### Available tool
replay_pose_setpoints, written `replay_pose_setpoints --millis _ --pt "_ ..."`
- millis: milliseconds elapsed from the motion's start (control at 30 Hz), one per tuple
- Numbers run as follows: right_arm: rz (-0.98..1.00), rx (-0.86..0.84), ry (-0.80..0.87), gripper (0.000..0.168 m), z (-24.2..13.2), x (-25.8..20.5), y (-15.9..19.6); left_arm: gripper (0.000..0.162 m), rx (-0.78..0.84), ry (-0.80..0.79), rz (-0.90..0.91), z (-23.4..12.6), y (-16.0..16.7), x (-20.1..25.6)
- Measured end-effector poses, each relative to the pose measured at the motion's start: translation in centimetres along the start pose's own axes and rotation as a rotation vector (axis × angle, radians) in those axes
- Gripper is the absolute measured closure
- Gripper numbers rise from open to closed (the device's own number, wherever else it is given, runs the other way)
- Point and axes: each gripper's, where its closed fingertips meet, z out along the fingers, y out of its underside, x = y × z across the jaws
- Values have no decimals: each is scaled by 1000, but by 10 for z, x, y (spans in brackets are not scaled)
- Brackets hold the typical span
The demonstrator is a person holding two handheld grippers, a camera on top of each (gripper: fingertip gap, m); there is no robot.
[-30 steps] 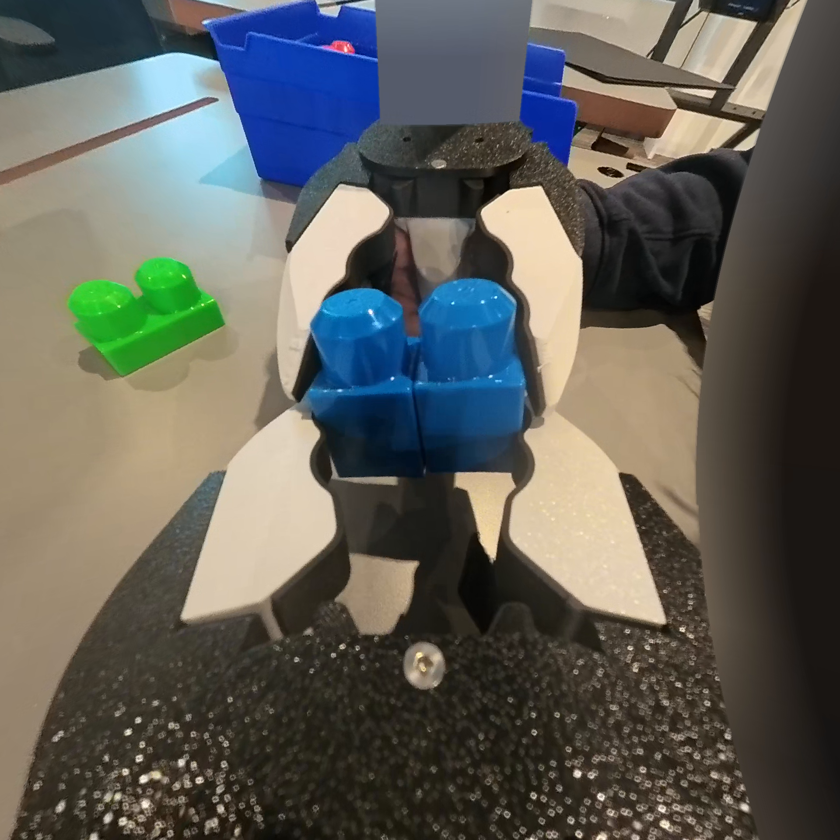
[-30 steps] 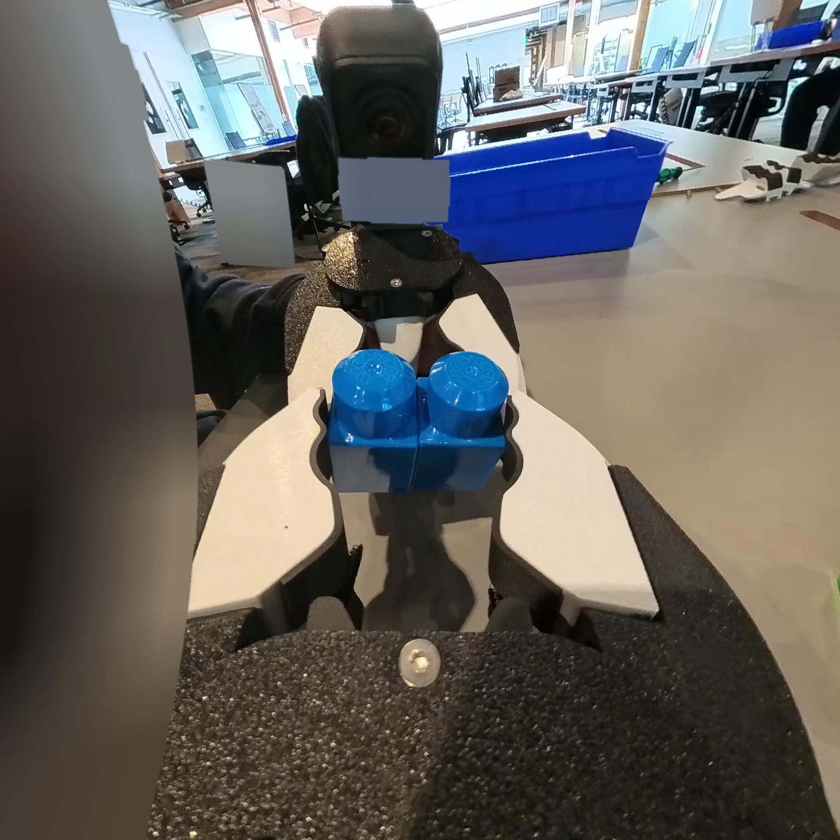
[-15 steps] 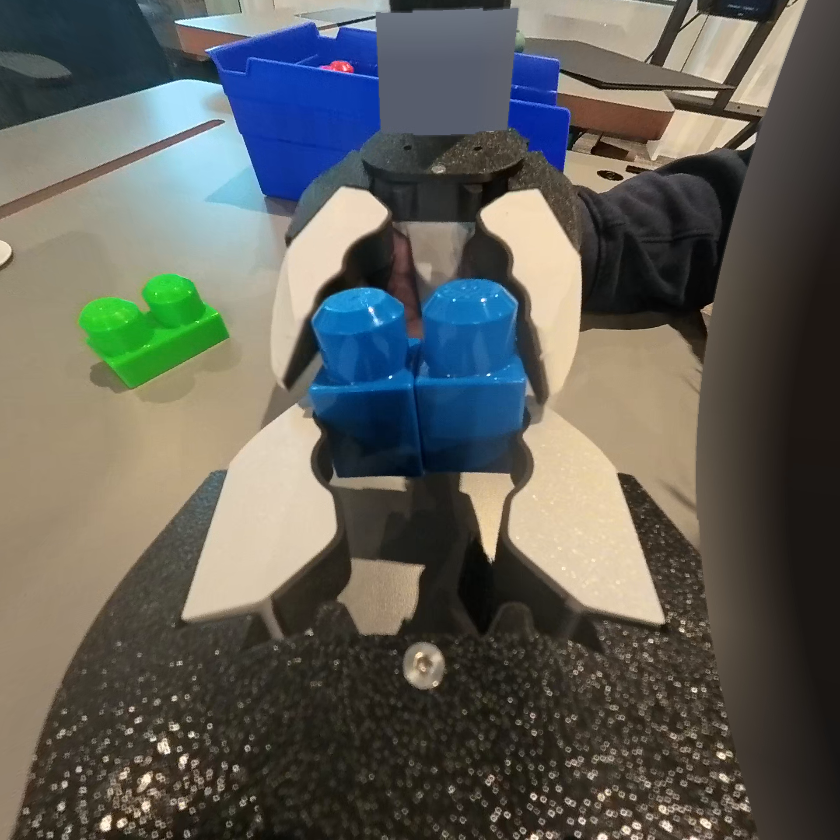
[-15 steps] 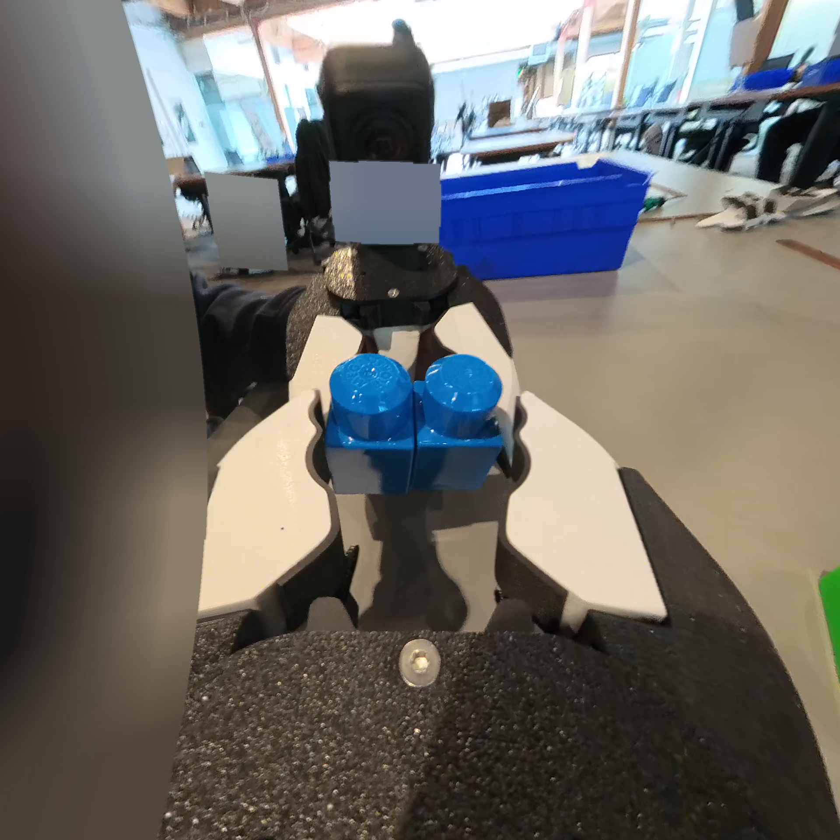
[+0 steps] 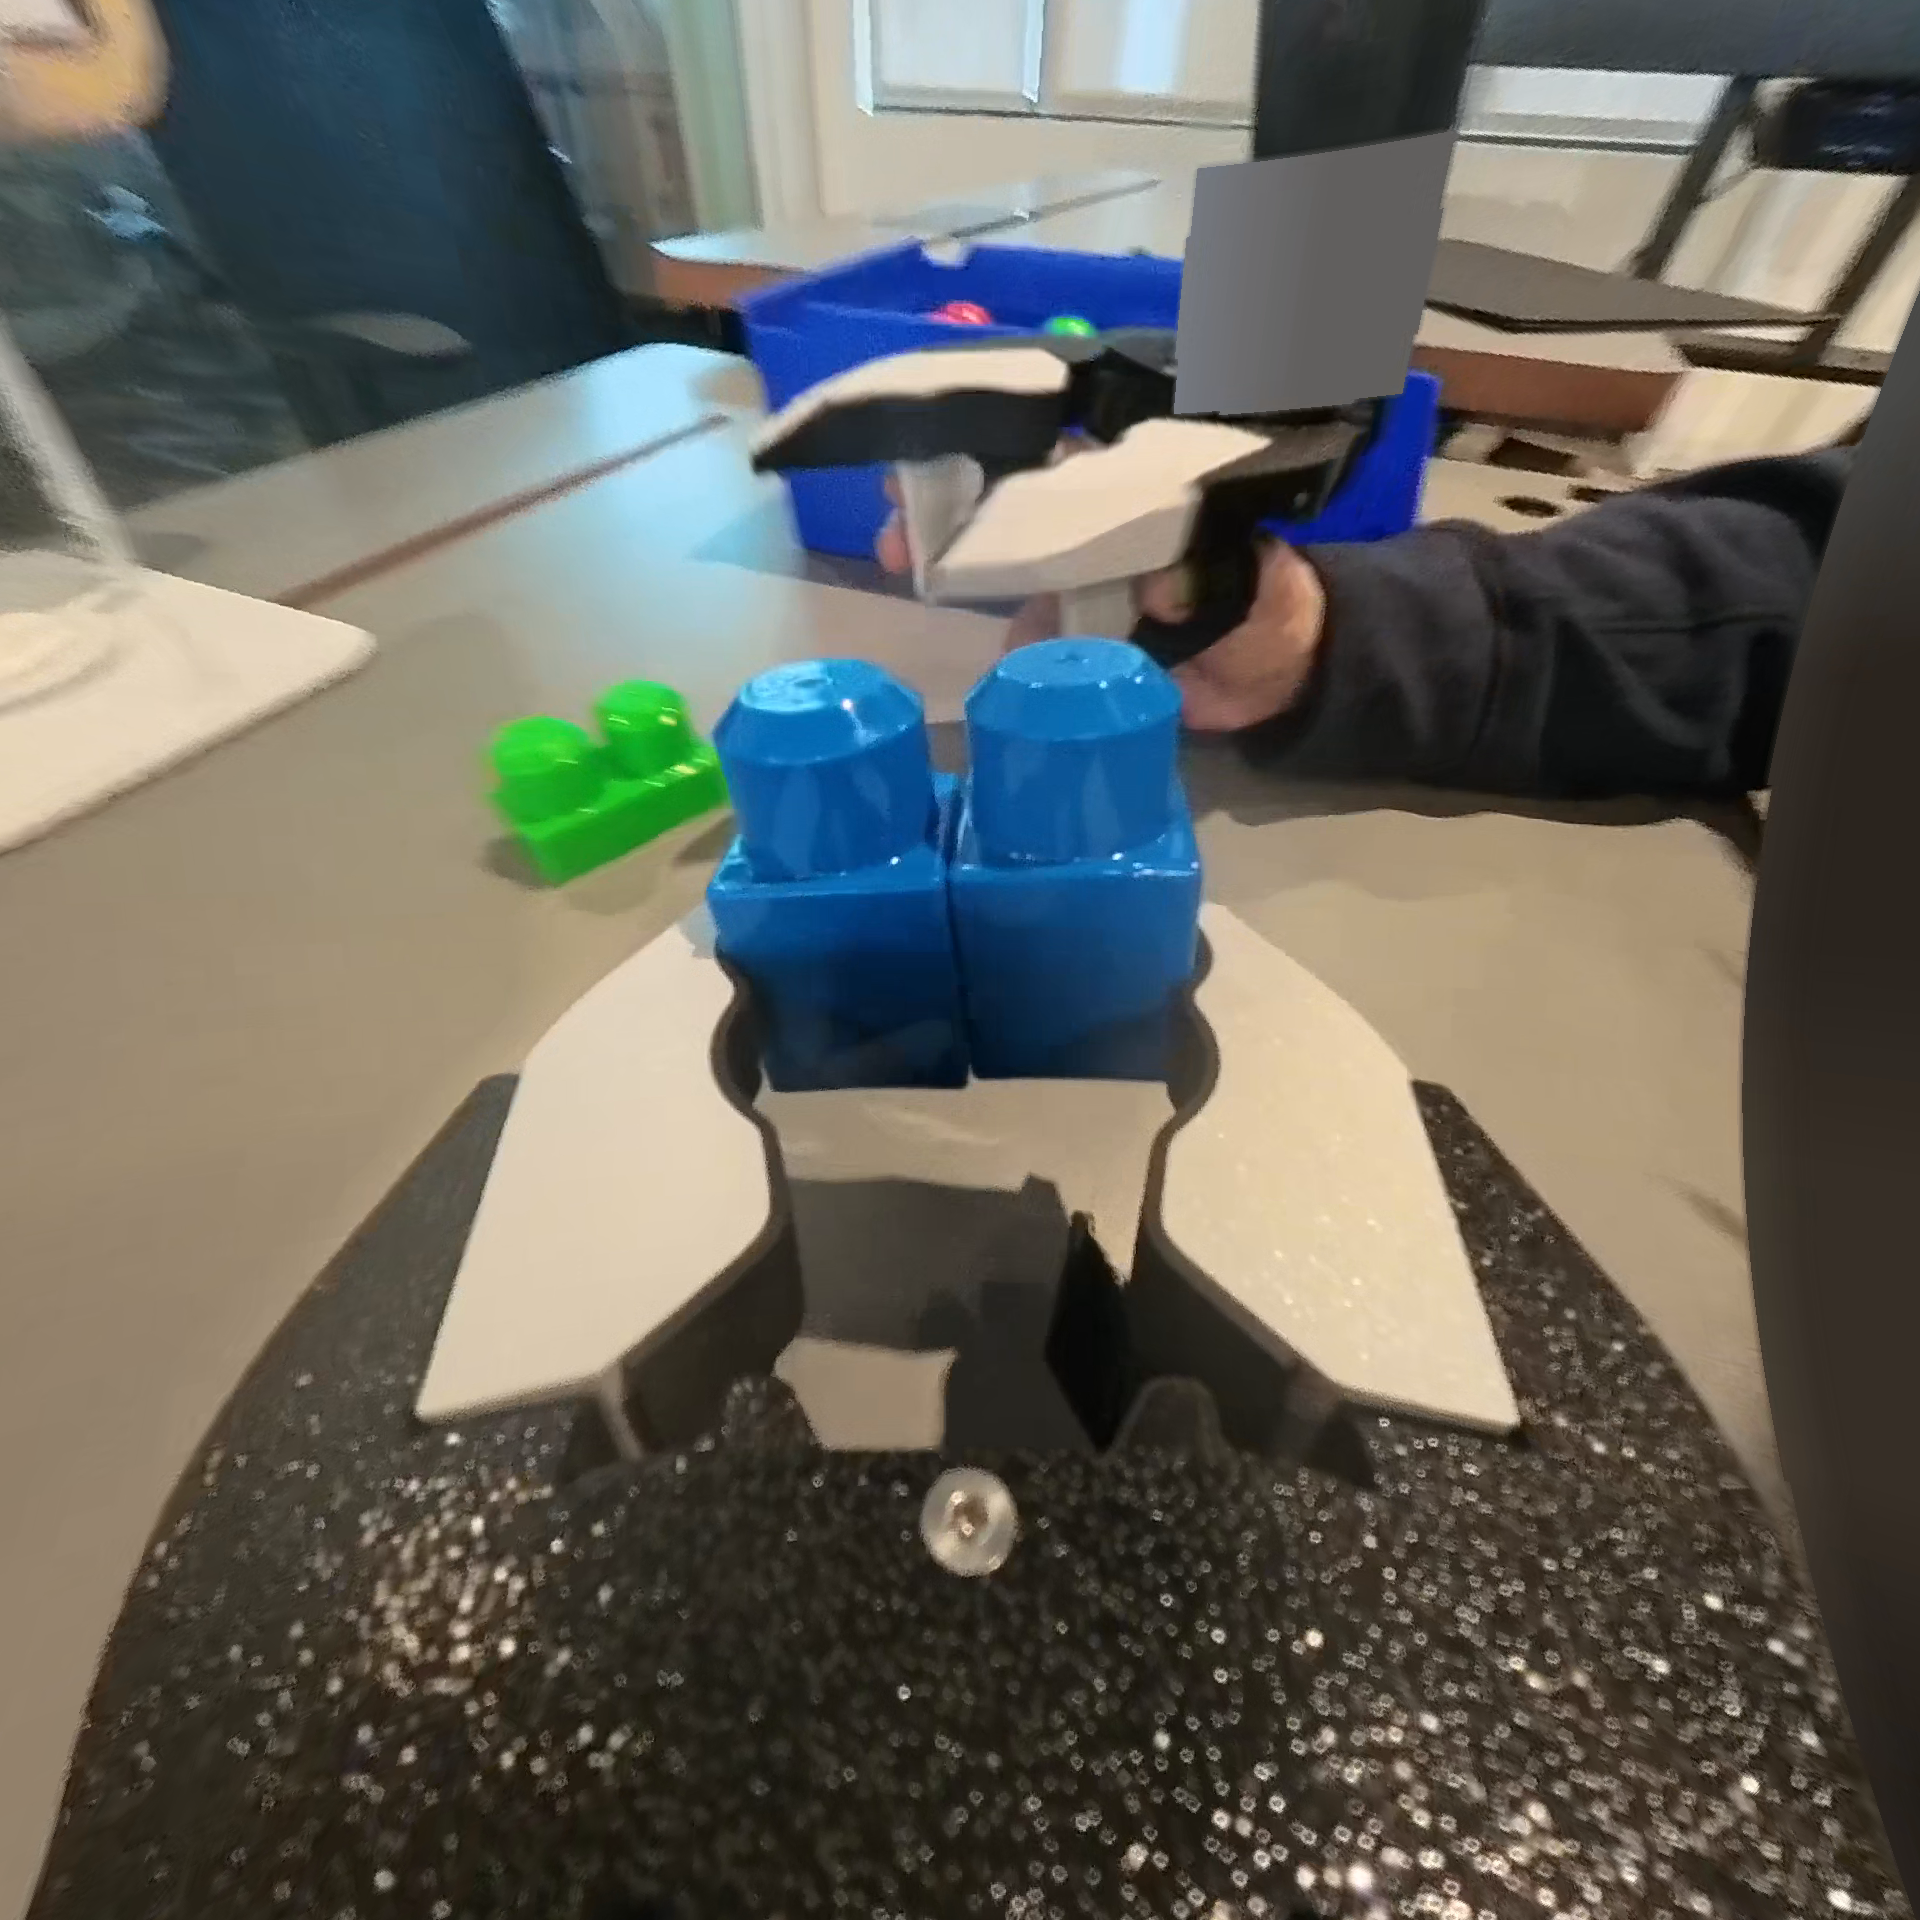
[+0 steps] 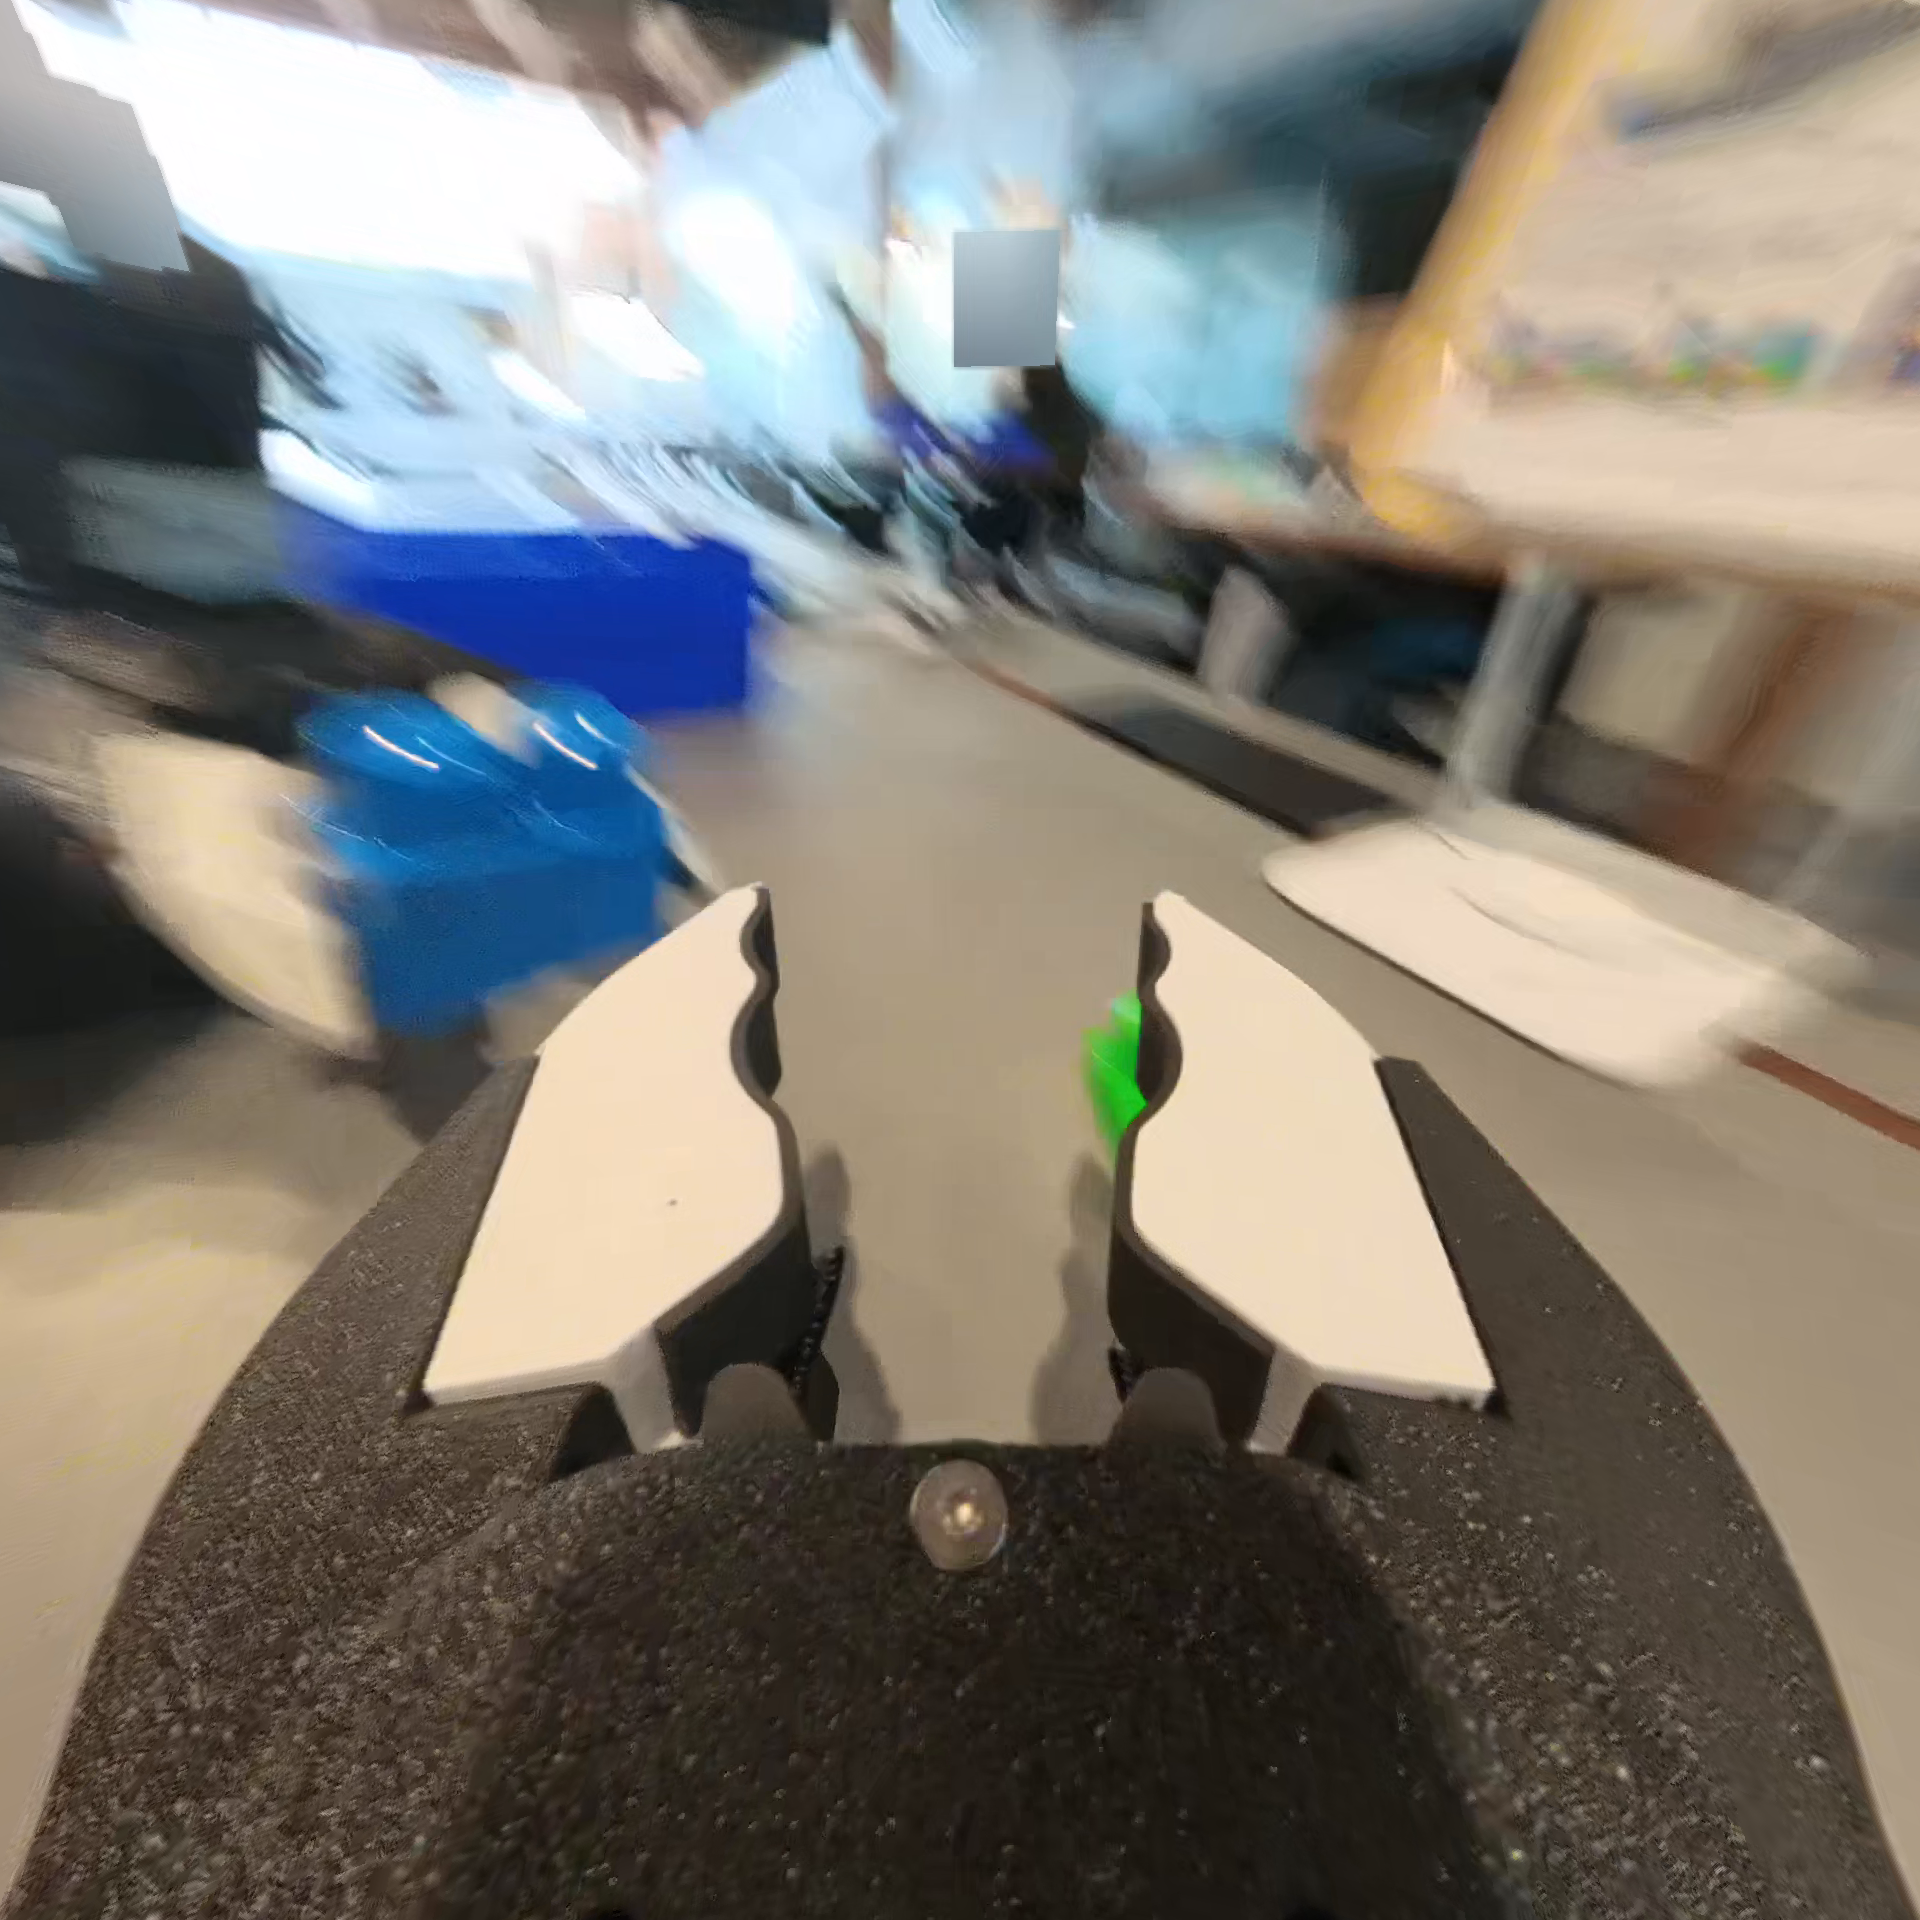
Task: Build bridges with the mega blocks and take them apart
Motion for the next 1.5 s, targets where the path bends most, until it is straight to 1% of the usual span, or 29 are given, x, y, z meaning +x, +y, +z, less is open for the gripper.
replay_pose_setpoints --millis 33,67,167,233,300,367,400,500,533,633,733,800,867,933,1000,1067,1133,1233,1300,1400,1500 --pt "10 -42 22 104 2 6 3 85 11 -30 17 -3 -3 -6" --pt "43 -97 72 110 5 17 8 85 22 -62 33 -5 -7 -12" --pt "204 -210 117 107 15 37 19 85 48 -162 81 -12 -14 -31" --pt "244 -304 96 107 22 43 30 85 52 -206 96 -13 -14 -42" --pt "146 -420 90 111 28 49 48 85 43 -225 95 -13 -11 -52" --pt "1 -494 136 119 31 60 62 85 36 -236 89 -11 -8 -62" --pt "-34 -520 137 121 33 61 67 85 33 -236 85 -10 -6 -66" --pt "-61 -594 97 122 40 57 81 85 38 -233 64 -9 -4 -78" --pt "-74 -607 98 126 42 59 84 85 41 -231 58 -8 -4 -81" --pt "-68 -581 94 138 49 60 84 85 46 -229 54 -8 -3 -89" --pt "-63 -580 98 139 52 60 84 85 53 -239 48 -8 -4 -98" --pt "-46 -574 126 139 53 61 83 85 55 -253 31 -7 -5 -104" --pt "0 -532 170 139 55 61 75 85 48 -282 29 -4 -5 -112" --pt "46 -462 250 139 56 64 57 85 21 -336 40 -2 -2 -122" --pt "126 -350 313 139 57 63 31 85 -11 -384 61 1 0 -129" --pt "228 -243 346 139 60 56 5 86 -42 -424 103 5 2 -133" --pt "280 -191 357 139 66 44 -15 86 -71 -450 162 8 5 -133" --pt "242 -191 373 139 78 25 -34 86 -90 -464 217 10 6 -130" --pt "192 -222 384 139 85 13 -40 86 -83 -465 217 9 5 -130" --pt "163 -247 385 139 92 -1 -43 85 -61 -464 188 6 3 -131" --pt "132 -276 409 139 97 -6 -41 86 -44 -468 173 2 2 -134"
